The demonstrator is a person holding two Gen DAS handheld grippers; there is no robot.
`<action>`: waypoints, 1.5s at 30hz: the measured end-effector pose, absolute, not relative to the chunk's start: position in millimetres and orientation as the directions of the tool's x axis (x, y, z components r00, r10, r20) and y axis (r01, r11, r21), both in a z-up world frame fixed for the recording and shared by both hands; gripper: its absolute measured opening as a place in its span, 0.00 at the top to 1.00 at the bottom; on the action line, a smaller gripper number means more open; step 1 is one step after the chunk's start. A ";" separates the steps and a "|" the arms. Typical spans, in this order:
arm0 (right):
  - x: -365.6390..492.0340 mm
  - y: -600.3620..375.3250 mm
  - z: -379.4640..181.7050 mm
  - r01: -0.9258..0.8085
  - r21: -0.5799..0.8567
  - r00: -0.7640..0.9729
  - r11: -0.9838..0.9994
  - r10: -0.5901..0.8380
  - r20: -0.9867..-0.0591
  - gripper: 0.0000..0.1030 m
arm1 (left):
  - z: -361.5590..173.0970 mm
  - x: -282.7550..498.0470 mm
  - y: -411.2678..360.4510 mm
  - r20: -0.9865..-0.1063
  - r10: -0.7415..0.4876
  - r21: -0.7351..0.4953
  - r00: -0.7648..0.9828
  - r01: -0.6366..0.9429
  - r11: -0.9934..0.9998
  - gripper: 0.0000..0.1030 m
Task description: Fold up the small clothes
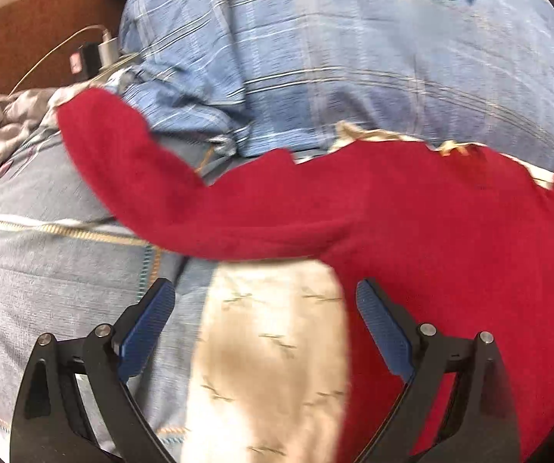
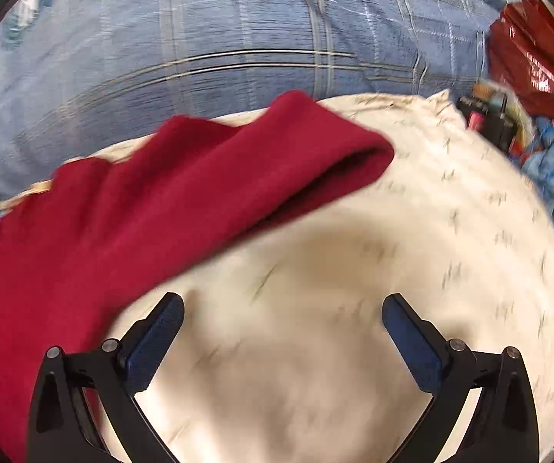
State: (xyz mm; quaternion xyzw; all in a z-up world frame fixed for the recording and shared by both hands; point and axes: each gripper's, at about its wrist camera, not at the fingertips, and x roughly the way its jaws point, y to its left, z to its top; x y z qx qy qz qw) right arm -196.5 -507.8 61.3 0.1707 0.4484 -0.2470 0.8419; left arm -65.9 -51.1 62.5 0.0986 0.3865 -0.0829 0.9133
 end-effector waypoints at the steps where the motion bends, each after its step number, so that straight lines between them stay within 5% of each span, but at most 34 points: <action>1: -203.2 -497.9 66.7 0.546 0.098 0.491 0.832 -0.223 -0.842 0.00 | 67.0 -69.3 -55.6 -0.721 -0.089 0.108 0.687 0.239 0.965 0.07; 14: -176.3 -334.8 160.0 0.225 0.181 0.694 0.957 -0.027 -0.720 0.00 | 107.6 -85.9 -79.2 -0.687 -0.189 0.033 0.702 0.290 0.956 0.07; 29: -111.4 -264.2 124.1 0.182 0.043 0.681 0.982 -0.094 -0.726 0.01 | 99.6 -73.1 -69.0 -0.705 -0.166 0.015 0.690 0.249 0.968 0.07; 45: -110.9 -270.2 101.9 0.206 0.060 0.652 0.977 -0.091 -0.753 0.03 | 83.7 -65.9 -77.7 -0.731 -0.181 -0.014 0.657 0.251 0.968 0.07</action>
